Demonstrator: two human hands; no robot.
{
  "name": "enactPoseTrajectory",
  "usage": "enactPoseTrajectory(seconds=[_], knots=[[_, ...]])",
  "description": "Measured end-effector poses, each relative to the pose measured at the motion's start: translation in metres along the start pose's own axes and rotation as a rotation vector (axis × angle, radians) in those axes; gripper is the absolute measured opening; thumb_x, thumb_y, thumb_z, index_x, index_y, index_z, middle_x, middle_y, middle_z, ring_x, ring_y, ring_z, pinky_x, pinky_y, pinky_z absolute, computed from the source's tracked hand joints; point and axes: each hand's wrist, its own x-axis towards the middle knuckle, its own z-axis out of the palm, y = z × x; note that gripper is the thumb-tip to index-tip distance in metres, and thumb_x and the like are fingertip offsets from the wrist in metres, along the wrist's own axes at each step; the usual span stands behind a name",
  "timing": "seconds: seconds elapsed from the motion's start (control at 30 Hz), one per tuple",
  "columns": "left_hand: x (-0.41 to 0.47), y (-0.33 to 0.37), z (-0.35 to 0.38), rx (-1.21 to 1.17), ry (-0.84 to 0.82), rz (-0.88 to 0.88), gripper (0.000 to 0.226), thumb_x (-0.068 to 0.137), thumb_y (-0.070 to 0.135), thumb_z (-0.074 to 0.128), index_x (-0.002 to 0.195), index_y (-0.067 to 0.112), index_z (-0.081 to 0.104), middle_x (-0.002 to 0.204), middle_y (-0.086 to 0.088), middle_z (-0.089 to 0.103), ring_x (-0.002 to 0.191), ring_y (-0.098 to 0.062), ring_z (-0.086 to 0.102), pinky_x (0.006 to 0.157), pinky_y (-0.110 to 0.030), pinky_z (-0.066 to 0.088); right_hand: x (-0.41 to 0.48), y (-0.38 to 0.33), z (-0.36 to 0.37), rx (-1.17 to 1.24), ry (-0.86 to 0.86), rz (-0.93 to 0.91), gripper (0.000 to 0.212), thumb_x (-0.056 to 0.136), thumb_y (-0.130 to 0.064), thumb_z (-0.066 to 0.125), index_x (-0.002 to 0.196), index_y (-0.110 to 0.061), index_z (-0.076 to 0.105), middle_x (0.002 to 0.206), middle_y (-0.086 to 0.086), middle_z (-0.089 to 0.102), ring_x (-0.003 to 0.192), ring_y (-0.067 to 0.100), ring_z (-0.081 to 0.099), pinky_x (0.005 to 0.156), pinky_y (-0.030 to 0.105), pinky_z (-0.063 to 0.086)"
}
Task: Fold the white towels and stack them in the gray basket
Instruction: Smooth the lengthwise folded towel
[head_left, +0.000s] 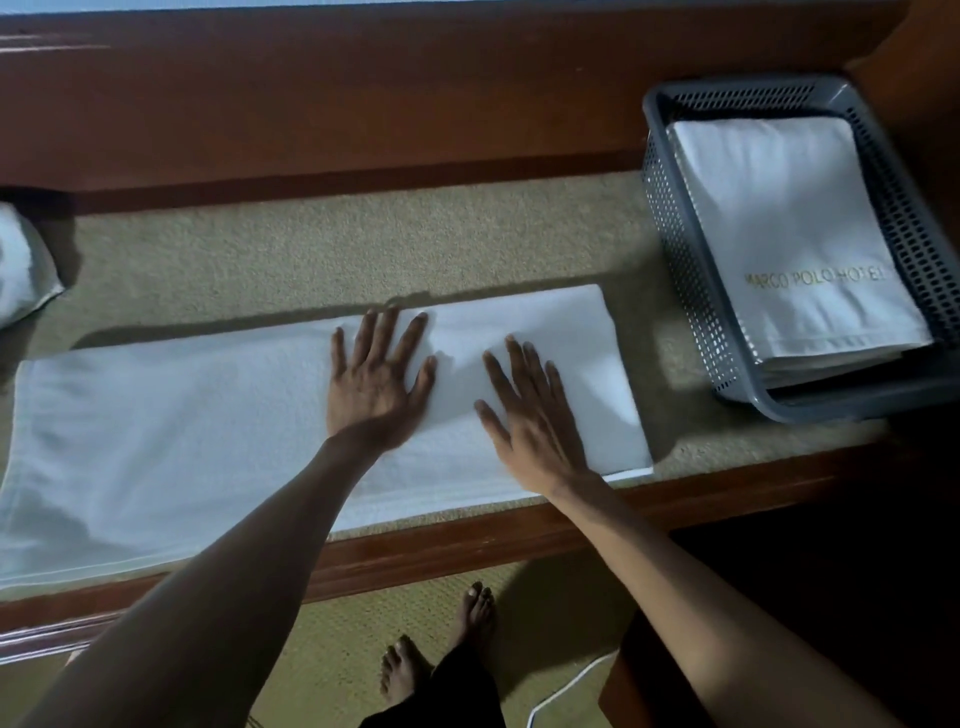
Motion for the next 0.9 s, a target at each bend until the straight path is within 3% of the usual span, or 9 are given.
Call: enactPoseTrajectory(seconds=[0.1,0.27,0.43,0.57,0.67,0.9], knots=[[0.000,0.000,0.000,-0.009,0.006,-0.001,0.063,0.105,0.062,0.014,0.163,0.038,0.010,0.173,0.003,0.006,0.159,-0.019,0.003,0.127,-0.053,0.001,-0.007,0.033,-0.008,-0.030,0.022,0.019,0.060,0.109,-0.051,0.023,0.163,-0.025,0.018,0.171,0.007,0.007,0.158,0.023,0.002,0.127,0.049,0.012],[0.000,-0.001,0.005,-0.012,0.026,-0.002,0.063,0.105,0.062,0.016,0.163,0.038,0.012,0.173,0.002,0.008,0.159,-0.020,0.004,0.127,-0.054,0.001,0.008,0.036,-0.016,-0.032,0.064,0.326,0.067,0.107,-0.053,0.014,0.163,-0.017,0.013,0.170,0.010,0.003,0.158,0.025,-0.002,0.127,0.048,0.004],[-0.001,-0.001,0.009,-0.018,0.025,-0.004,0.064,0.105,0.061,0.014,0.164,0.038,0.004,0.173,0.002,-0.001,0.159,-0.019,-0.003,0.127,-0.053,-0.002,0.052,-0.023,-0.003,0.128,0.082,0.217,0.059,0.108,-0.042,0.019,0.160,-0.017,0.026,0.169,0.013,0.012,0.157,0.026,0.006,0.127,0.047,0.005],[-0.009,-0.007,0.006,-0.082,-0.006,-0.018,0.065,0.106,0.061,0.014,0.164,0.037,-0.003,0.172,0.000,-0.011,0.158,-0.019,-0.011,0.127,-0.049,-0.007,0.055,-0.032,0.013,-0.008,0.147,0.227,0.052,0.108,-0.036,0.025,0.156,-0.019,0.037,0.166,0.012,0.027,0.155,0.028,0.019,0.125,0.051,0.015],[-0.025,-0.024,0.003,-0.096,-0.029,-0.059,0.066,0.106,0.064,0.014,0.163,0.038,-0.009,0.171,0.002,-0.016,0.158,-0.016,-0.015,0.127,-0.049,-0.007,0.056,-0.031,0.011,-0.023,0.156,0.222,0.052,0.107,-0.038,0.027,0.155,-0.019,0.037,0.165,0.012,0.028,0.154,0.029,0.020,0.124,0.052,0.017],[-0.079,-0.141,-0.027,-0.099,-0.027,-0.344,0.069,0.100,0.075,0.011,0.160,0.048,-0.010,0.172,0.006,-0.013,0.158,-0.018,-0.012,0.126,-0.053,-0.005,0.055,-0.034,0.007,-0.037,0.156,0.207,0.054,0.108,-0.042,0.023,0.155,-0.019,0.036,0.164,0.011,0.029,0.154,0.029,0.020,0.124,0.053,0.016]])
